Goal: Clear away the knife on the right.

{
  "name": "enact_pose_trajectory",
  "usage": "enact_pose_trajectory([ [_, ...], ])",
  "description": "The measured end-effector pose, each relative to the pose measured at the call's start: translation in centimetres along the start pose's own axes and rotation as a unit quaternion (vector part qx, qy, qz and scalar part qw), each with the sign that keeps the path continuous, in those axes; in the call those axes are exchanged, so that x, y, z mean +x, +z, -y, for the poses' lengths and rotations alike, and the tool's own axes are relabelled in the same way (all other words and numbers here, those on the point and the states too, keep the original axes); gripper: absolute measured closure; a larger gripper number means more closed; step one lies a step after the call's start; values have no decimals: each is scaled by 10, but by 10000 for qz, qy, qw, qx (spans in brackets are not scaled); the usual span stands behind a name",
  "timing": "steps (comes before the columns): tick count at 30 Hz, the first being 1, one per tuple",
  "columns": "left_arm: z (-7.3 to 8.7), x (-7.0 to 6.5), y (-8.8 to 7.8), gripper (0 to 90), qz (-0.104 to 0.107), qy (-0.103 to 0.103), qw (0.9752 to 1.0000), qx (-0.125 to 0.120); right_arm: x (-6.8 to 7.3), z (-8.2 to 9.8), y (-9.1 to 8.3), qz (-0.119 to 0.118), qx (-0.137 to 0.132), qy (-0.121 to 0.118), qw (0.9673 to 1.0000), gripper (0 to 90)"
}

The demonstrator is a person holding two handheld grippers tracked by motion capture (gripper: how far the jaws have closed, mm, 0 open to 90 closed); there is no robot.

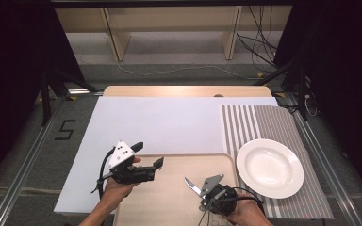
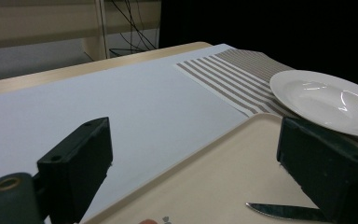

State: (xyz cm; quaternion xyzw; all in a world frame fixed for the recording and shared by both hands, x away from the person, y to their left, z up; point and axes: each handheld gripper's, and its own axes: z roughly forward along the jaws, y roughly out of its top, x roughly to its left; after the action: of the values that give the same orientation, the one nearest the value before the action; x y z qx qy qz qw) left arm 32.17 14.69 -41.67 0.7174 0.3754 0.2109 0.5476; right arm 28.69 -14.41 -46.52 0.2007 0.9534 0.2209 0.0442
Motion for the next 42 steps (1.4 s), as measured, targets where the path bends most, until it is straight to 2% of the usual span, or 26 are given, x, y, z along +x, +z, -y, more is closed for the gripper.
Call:
enact_pose_trajectory([
  [16,0,0,-1,103,8,22,10000,-2,-16,12,-9,187,221,241,9993,900],
  [17,0,0,-1,104,3,19,10000,0,-17,13,-10,293,238,412,9984,900],
  [20,0,0,0,104,-13,3,10000,7,-19,14,-11,312,274,336,9986,900],
  [22,0,0,-1,104,1,26,10000,-3,-19,14,-11,354,256,415,9982,900],
  [28,0,0,-1,104,5,31,10000,1,-23,16,-12,408,293,420,9979,900],
  [37,0,0,0,104,-3,34,10000,5,-35,23,-17,661,349,618,9953,900],
  [42,0,0,-1,104,0,36,10000,3,-40,27,-20,703,448,678,9942,900],
])
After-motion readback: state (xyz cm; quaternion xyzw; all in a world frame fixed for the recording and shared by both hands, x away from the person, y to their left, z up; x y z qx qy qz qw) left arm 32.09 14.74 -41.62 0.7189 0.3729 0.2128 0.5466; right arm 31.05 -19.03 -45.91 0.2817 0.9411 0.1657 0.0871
